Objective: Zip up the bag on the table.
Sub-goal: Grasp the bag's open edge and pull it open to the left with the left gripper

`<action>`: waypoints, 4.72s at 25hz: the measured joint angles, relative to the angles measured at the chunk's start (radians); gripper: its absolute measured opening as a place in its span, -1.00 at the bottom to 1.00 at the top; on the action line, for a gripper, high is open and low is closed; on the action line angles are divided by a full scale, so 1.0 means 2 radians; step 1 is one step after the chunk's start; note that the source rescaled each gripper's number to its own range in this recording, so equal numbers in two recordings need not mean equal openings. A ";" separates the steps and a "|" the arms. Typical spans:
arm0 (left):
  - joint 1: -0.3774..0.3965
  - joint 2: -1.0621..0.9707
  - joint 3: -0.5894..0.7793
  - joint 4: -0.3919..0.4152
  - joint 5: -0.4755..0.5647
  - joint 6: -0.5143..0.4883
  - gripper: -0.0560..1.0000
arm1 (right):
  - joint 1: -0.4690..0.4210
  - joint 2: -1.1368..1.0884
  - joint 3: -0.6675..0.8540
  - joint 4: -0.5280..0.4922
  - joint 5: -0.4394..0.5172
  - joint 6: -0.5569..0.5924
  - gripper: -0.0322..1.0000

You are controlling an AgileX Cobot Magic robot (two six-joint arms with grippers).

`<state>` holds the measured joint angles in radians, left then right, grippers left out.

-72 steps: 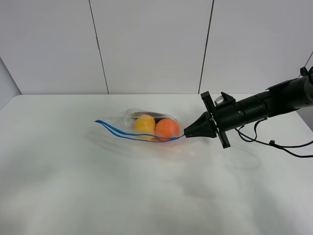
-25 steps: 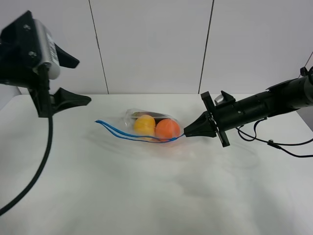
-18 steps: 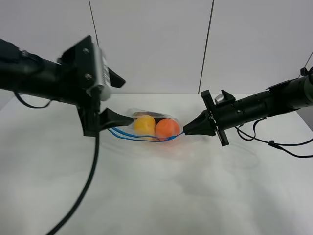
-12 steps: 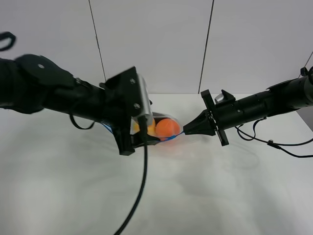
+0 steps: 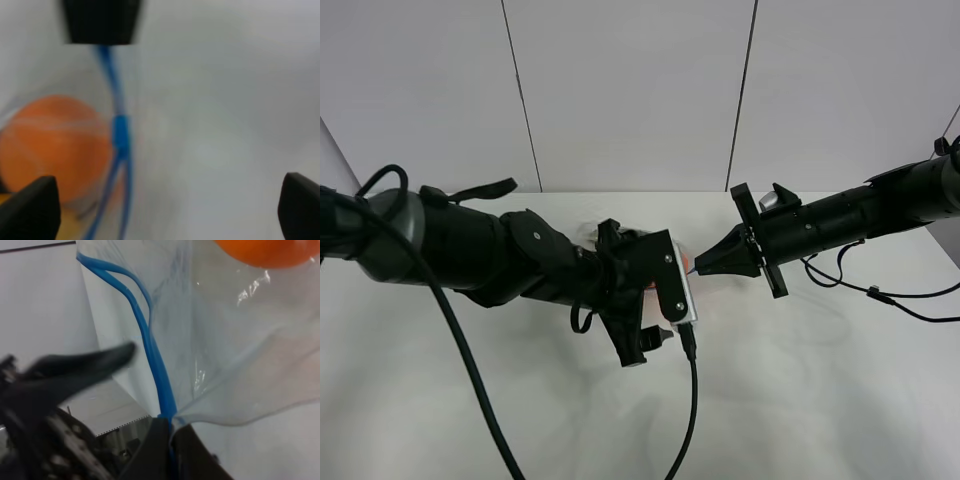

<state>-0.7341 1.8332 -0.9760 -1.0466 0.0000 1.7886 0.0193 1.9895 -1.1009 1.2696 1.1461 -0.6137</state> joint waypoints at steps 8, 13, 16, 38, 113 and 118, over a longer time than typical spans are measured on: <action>-0.007 0.007 -0.019 -0.001 -0.008 0.000 0.53 | 0.000 0.000 0.000 0.000 0.000 0.000 -0.94; -0.007 0.007 -0.023 -0.001 -0.008 0.000 -0.02 | 0.000 0.000 0.000 0.000 -0.001 0.000 -0.94; -0.007 0.007 -0.023 -0.001 -0.008 0.000 -0.18 | 0.000 0.000 0.000 0.000 -0.001 0.000 -0.94; -0.007 0.007 -0.038 -0.002 -0.009 0.000 -0.25 | 0.000 0.000 0.000 0.000 -0.001 0.000 -0.94; 0.112 0.026 0.003 -0.002 -0.096 0.037 -0.89 | 0.000 0.000 0.000 0.011 -0.010 0.000 -0.94; 0.135 0.026 0.003 0.003 -0.112 0.051 -0.89 | 0.000 0.000 0.000 0.010 -0.009 0.000 -0.94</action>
<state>-0.4641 1.8853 -0.9703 -1.0407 -0.2235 1.8912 0.0193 1.9895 -1.1009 1.2906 1.1279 -0.6137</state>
